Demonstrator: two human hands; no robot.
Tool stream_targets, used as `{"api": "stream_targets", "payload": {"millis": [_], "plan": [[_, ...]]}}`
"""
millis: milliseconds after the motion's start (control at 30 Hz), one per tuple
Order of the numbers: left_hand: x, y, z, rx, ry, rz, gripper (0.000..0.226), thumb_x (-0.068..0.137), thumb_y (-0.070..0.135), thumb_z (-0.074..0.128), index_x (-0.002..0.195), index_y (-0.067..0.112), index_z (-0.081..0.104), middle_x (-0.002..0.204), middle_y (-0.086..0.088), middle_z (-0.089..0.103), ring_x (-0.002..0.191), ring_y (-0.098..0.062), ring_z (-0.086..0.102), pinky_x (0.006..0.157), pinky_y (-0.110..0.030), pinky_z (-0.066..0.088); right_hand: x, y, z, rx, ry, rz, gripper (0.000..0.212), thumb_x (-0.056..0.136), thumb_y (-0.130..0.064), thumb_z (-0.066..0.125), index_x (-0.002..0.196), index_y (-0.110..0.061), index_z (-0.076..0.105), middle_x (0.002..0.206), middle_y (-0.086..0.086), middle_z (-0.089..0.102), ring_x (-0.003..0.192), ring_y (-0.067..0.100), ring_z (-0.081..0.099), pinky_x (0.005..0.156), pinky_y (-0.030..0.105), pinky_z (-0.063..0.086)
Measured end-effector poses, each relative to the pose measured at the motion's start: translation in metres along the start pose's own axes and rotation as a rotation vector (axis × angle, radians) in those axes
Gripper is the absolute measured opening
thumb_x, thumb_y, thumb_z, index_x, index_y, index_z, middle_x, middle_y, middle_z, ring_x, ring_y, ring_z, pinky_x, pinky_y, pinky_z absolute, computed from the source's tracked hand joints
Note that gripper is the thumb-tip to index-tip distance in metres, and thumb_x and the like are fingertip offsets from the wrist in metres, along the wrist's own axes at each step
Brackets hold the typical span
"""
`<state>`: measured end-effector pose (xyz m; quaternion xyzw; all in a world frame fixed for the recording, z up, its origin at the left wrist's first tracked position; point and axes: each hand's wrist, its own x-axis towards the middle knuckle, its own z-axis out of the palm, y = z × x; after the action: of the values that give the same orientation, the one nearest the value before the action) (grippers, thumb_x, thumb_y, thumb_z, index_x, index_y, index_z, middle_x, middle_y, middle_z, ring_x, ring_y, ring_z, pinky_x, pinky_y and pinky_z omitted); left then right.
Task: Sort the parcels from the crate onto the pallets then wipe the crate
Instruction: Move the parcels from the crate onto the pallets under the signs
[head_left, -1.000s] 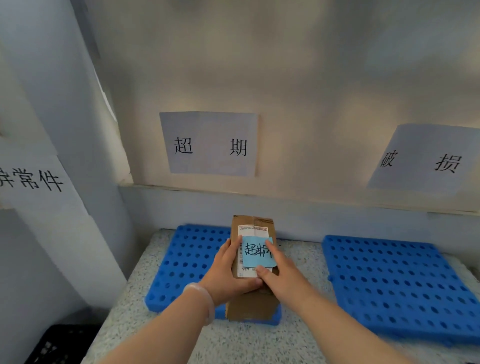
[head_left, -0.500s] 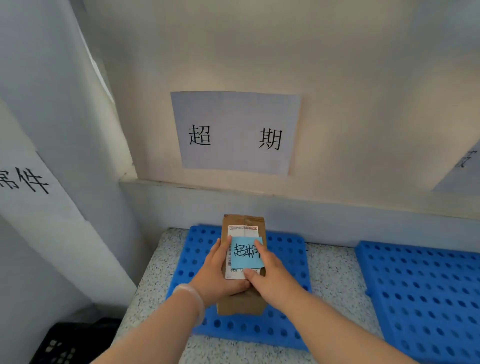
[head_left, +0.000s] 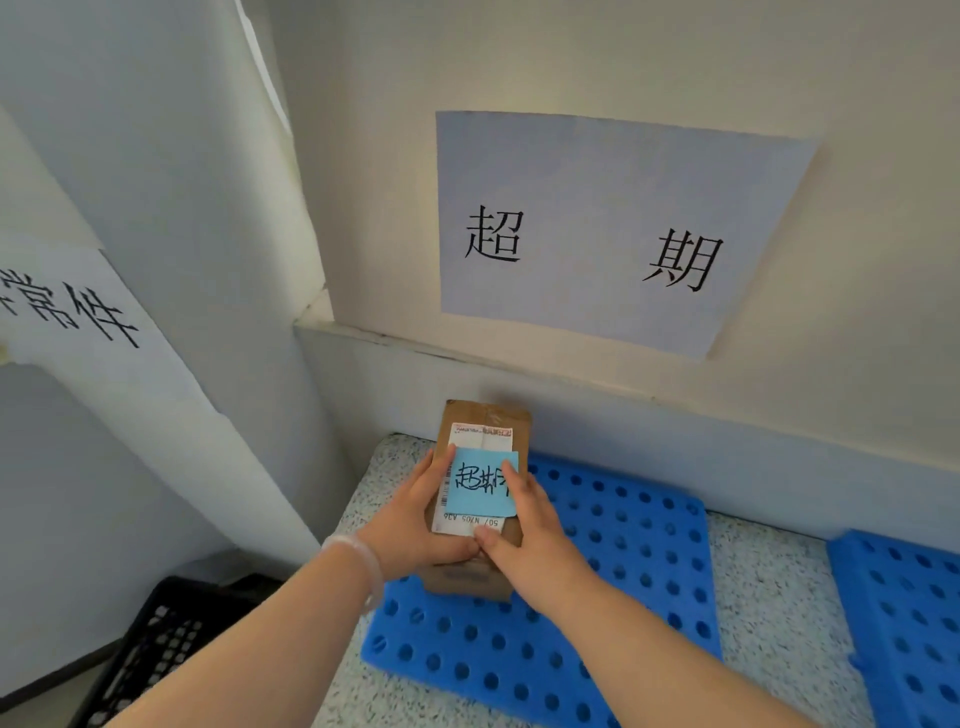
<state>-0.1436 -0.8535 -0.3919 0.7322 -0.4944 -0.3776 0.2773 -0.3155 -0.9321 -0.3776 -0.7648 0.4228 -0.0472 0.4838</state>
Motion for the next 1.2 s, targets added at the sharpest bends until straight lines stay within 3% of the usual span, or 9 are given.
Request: {"api": "stream_targets", "payload": {"millis": [100, 200, 400, 533, 667, 867, 1000, 1200], "plan": [[0.014, -0.009, -0.015, 0.045, -0.032, -0.036, 0.117, 0.067, 0.057, 0.08, 0.148, 0.056, -0.005, 0.161, 0.013, 0.005, 0.147, -0.017, 0.016, 0.12, -0.041, 0.024, 0.018, -0.001, 0.002, 0.02, 0.0, -0.014, 0.082, 0.095, -0.039, 0.059, 0.153, -0.047, 0.001, 0.16, -0.013, 0.005, 0.139, 0.008, 0.023, 0.112, 0.029, 0.033], [0.023, -0.014, -0.026, 0.045, -0.063, -0.047, 0.116, 0.066, 0.058, 0.081, 0.147, 0.059, -0.003, 0.156, 0.012, 0.017, 0.136, -0.016, 0.035, 0.112, -0.038, 0.038, 0.029, -0.002, 0.006, 0.034, 0.006, -0.009, 0.083, 0.094, -0.04, 0.06, 0.153, -0.047, 0.001, 0.157, -0.01, 0.013, 0.135, 0.008, 0.027, 0.11, 0.029, 0.034], [0.03, -0.017, -0.035, 0.053, -0.098, -0.06, 0.113, 0.055, 0.071, 0.076, 0.134, 0.072, -0.004, 0.149, 0.015, 0.025, 0.128, -0.014, 0.043, 0.107, -0.036, 0.044, 0.038, -0.002, 0.012, 0.06, 0.018, -0.002, 0.085, 0.093, -0.042, 0.062, 0.151, -0.05, 0.001, 0.156, -0.007, 0.015, 0.135, 0.011, 0.03, 0.107, 0.03, 0.039], [0.027, -0.013, -0.037, 0.123, -0.094, -0.041, 0.12, 0.055, 0.075, 0.073, 0.144, 0.06, -0.006, 0.157, 0.012, 0.015, 0.139, -0.017, 0.031, 0.115, -0.04, 0.034, 0.032, -0.007, 0.007, 0.016, 0.002, 0.003, 0.083, 0.094, -0.043, 0.06, 0.152, -0.047, 0.0, 0.158, -0.003, 0.014, 0.136, 0.011, 0.029, 0.106, 0.026, 0.034], [0.018, 0.002, -0.04, 0.254, -0.063, -0.045, 0.112, 0.072, 0.062, 0.074, 0.151, 0.047, -0.003, 0.163, 0.013, -0.006, 0.149, -0.02, 0.008, 0.121, -0.04, 0.019, 0.016, -0.013, -0.008, -0.084, -0.024, 0.002, 0.08, 0.094, -0.052, 0.056, 0.154, -0.045, 0.004, 0.163, -0.008, -0.011, 0.15, 0.016, 0.004, 0.117, 0.034, 0.019], [-0.008, 0.034, -0.037, 0.383, 0.065, -0.057, 0.104, 0.074, 0.068, 0.067, 0.153, 0.046, 0.002, 0.163, 0.013, -0.009, 0.15, -0.025, 0.0, 0.122, -0.05, 0.013, -0.032, -0.01, -0.035, -0.265, 0.027, -0.053, 0.091, 0.085, -0.065, 0.059, 0.152, -0.049, 0.0, 0.161, -0.019, -0.015, 0.151, 0.013, -0.001, 0.121, 0.042, 0.018], [-0.03, 0.075, -0.011, 0.606, 0.136, 0.051, 0.097, 0.08, 0.071, 0.058, 0.153, 0.044, 0.0, 0.163, 0.011, -0.013, 0.151, -0.021, -0.002, 0.122, -0.045, 0.01, -0.087, -0.004, -0.054, -0.455, 0.111, -0.093, 0.096, 0.083, -0.067, 0.059, 0.154, -0.045, -0.002, 0.162, -0.019, -0.015, 0.151, 0.01, 0.0, 0.12, 0.038, 0.016], [-0.072, 0.136, 0.063, 0.716, 0.111, 0.251, 0.095, 0.082, 0.072, 0.054, 0.152, 0.045, -0.005, 0.163, 0.009, -0.014, 0.151, -0.015, -0.008, 0.123, -0.042, 0.003, -0.177, 0.024, -0.076, -0.599, 0.263, -0.001, 0.099, 0.083, -0.071, 0.055, 0.154, -0.041, -0.008, 0.163, -0.012, -0.016, 0.151, 0.013, -0.008, 0.121, 0.038, 0.006]]}}
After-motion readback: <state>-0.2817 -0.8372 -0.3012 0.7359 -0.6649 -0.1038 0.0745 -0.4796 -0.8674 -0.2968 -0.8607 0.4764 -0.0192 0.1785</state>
